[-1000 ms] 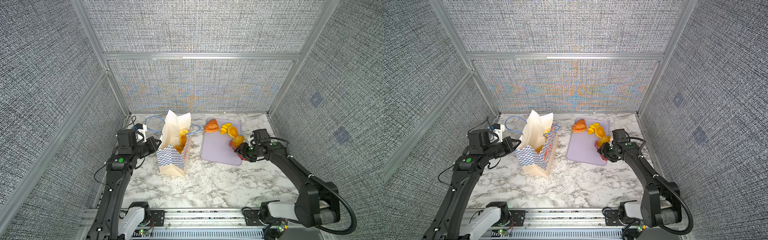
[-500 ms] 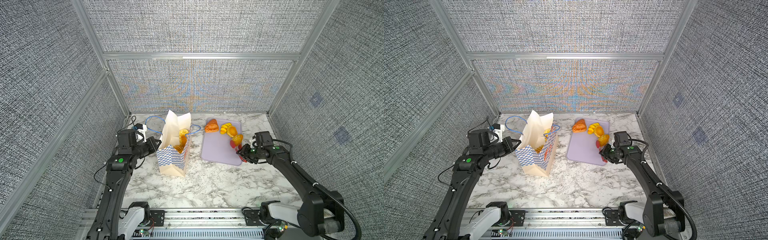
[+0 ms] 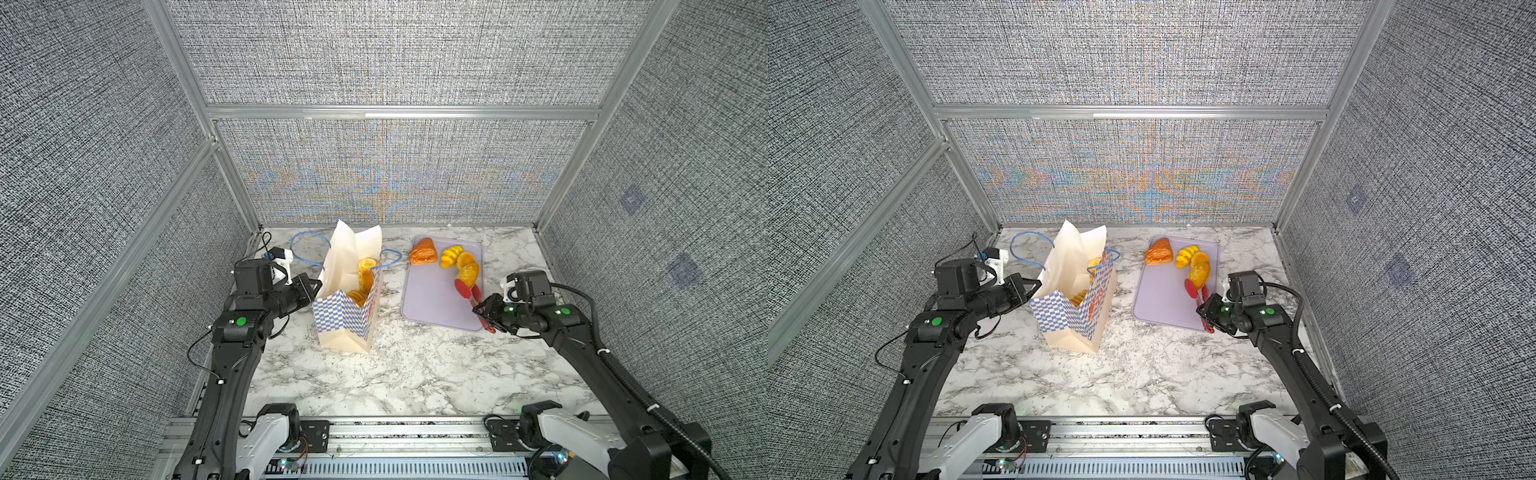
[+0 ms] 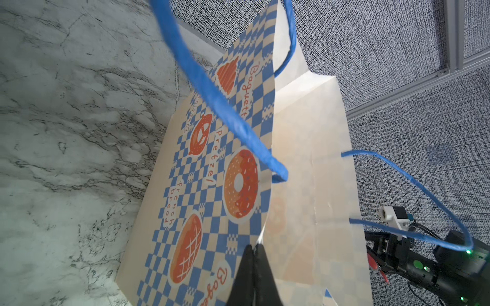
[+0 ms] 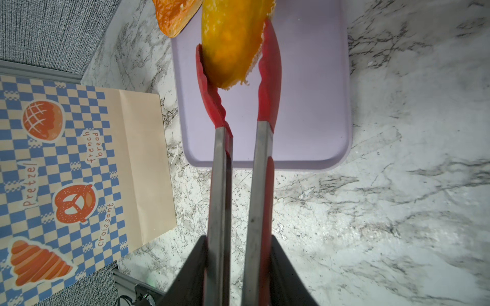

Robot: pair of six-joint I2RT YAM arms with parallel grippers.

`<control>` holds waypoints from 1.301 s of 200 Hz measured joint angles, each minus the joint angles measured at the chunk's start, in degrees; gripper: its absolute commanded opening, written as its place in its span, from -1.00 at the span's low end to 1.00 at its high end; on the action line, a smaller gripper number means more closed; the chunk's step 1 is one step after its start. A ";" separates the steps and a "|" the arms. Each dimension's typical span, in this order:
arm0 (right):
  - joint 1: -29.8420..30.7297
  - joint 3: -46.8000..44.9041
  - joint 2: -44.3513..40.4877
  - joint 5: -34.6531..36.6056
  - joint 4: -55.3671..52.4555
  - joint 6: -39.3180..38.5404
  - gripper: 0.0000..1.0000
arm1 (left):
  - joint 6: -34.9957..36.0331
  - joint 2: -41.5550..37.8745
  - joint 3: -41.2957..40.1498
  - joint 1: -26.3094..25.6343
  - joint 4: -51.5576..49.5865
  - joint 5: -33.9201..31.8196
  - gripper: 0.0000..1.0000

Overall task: Pack bread into a paper bag
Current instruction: Pick up the bread from the tray.

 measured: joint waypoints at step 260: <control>29.94 37.59 4.04 6.40 -4.70 -11.65 -0.41 | -1.11 -0.22 0.57 0.00 -0.76 -0.76 -0.90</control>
